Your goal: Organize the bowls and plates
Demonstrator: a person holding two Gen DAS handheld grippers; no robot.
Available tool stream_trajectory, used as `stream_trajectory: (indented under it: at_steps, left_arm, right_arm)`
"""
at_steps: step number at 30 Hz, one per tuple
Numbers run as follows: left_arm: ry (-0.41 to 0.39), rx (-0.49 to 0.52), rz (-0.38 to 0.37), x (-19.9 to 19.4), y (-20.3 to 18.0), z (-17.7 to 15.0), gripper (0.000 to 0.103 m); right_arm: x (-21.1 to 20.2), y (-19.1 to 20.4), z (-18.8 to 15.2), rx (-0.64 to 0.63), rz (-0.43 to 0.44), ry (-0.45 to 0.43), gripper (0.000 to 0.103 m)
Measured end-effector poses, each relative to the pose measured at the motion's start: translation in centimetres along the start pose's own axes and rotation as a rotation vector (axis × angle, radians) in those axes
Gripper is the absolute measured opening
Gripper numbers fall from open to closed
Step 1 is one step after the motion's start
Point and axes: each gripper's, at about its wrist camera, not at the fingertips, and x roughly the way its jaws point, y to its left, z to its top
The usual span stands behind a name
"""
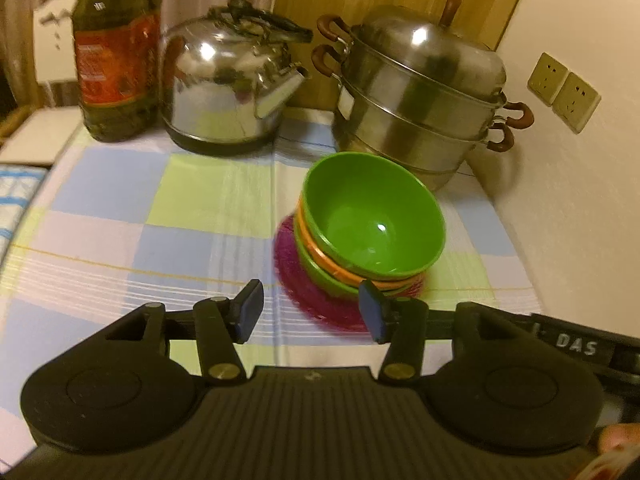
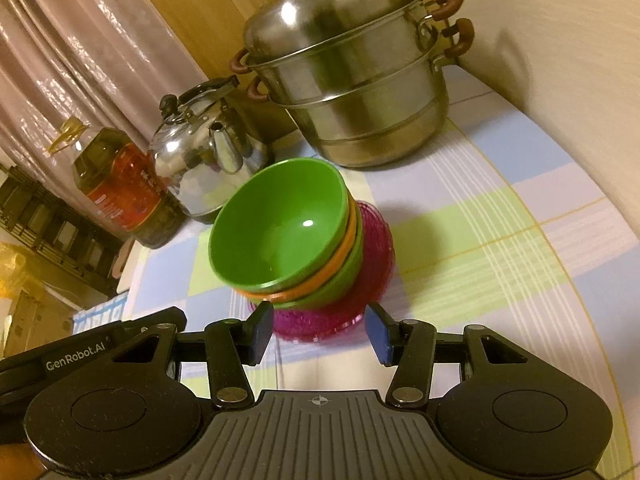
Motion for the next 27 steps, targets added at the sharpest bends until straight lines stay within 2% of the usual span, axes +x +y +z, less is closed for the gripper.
stream_trajectory:
  at_steps: [2, 8, 17, 27]
  left_arm:
    - [-0.022, 0.016, 0.030, -0.7, -0.1, -0.7, 0.048]
    - [-0.025, 0.010, 0.041, -2.4, 0.1, -2.8, 0.048]
    - [-0.003, -0.023, 0.014, -6.0, 0.1, -7.1, 0.048]
    - [-0.009, 0.006, 0.018, -10.2, -0.2, -11.3, 0.048]
  right_arm:
    - [-0.7, -0.1, -0.6, -0.005, -0.005, 0.001, 0.051]
    - [-3.0, -0.1, -2.7, -0.047, -0.035, -0.014, 0.051]
    - [-5.9, 0.7, -6.3, -0.147, -0.058, -0.025, 0.051]
    - [-9.1, 1.3, -10.4, -0.201, -0.070, -0.023, 0.051]
